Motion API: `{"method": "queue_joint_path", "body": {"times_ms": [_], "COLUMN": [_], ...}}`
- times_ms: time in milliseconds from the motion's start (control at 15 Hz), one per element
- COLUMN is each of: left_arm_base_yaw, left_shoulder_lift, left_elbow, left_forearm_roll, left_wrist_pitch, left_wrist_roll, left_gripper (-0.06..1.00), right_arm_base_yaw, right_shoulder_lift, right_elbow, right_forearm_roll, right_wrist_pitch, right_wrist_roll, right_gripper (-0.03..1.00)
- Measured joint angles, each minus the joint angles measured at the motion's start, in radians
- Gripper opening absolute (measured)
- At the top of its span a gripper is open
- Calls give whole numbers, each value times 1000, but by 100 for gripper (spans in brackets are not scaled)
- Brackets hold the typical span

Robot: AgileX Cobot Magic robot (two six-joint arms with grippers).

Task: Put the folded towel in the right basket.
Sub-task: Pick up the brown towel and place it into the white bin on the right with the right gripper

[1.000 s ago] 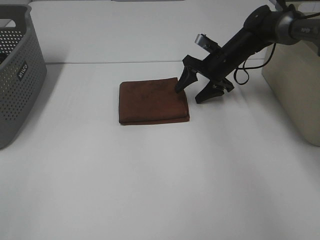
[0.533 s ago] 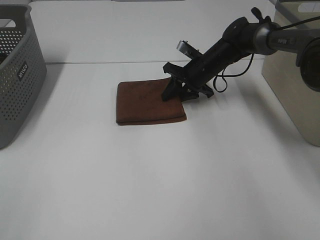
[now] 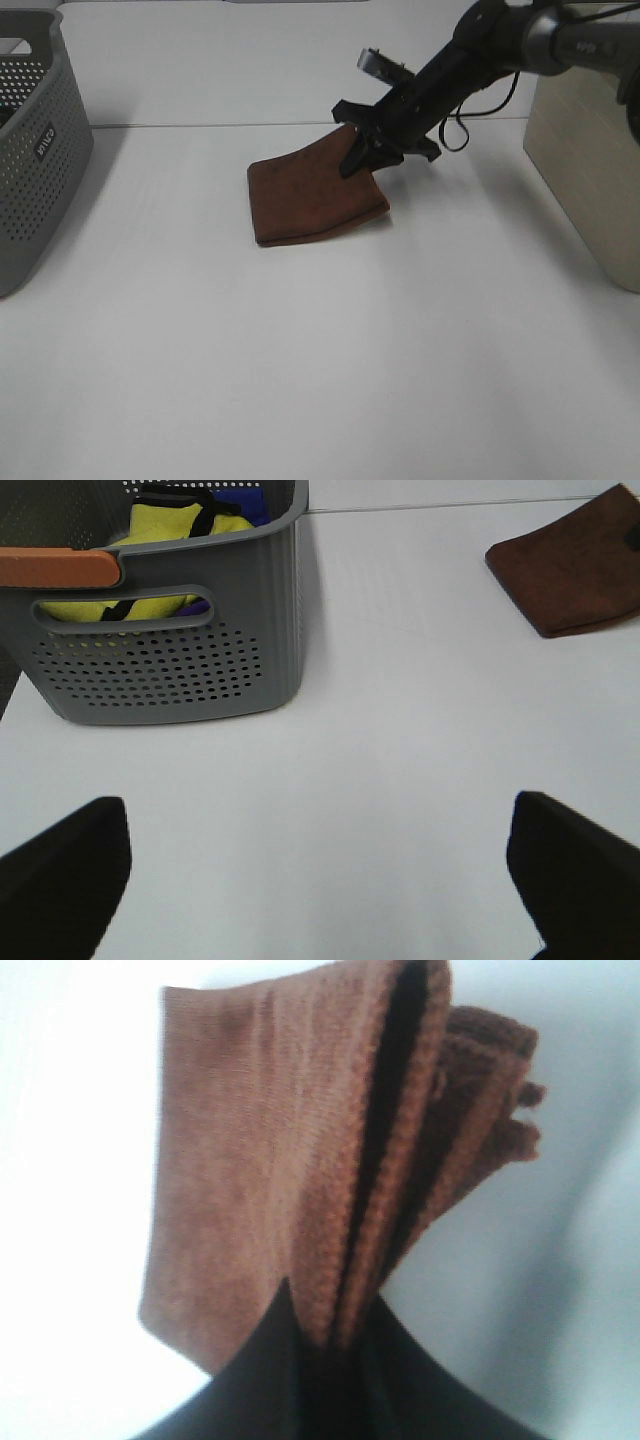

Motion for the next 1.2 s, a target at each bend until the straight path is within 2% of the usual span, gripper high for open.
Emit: {"method": "queue_joint_path", "body": {"times_ms": [267, 667, 867, 1000, 1067, 1200], "left_arm_base_yaw": [0, 0, 0, 0, 0, 0], "left_shoulder_lift": [0, 0, 0, 0, 0, 0], "left_elbow": [0, 0, 0, 0, 0, 0], "left_forearm_roll": [0, 0, 0, 0, 0, 0], "left_wrist_pitch": [0, 0, 0, 0, 0, 0], "left_wrist_roll": [0, 0, 0, 0, 0, 0], "left_gripper": [97, 97, 97, 97, 97, 97], "right_arm_base_yaw": [0, -5, -84, -179, -279, -347], "right_shoulder_lift": [-186, -471, -569, -618, -654, -665], "right_elbow": [0, 0, 0, 0, 0, 0], "right_forearm_roll": [-178, -570, -607, -611, -615, -615], "right_wrist_pitch": [57, 117, 140, 170, 200, 210], "right_wrist_roll": [17, 120, 148, 149, 150, 155], "right_gripper": [7, 7, 7, 7, 7, 7]}}
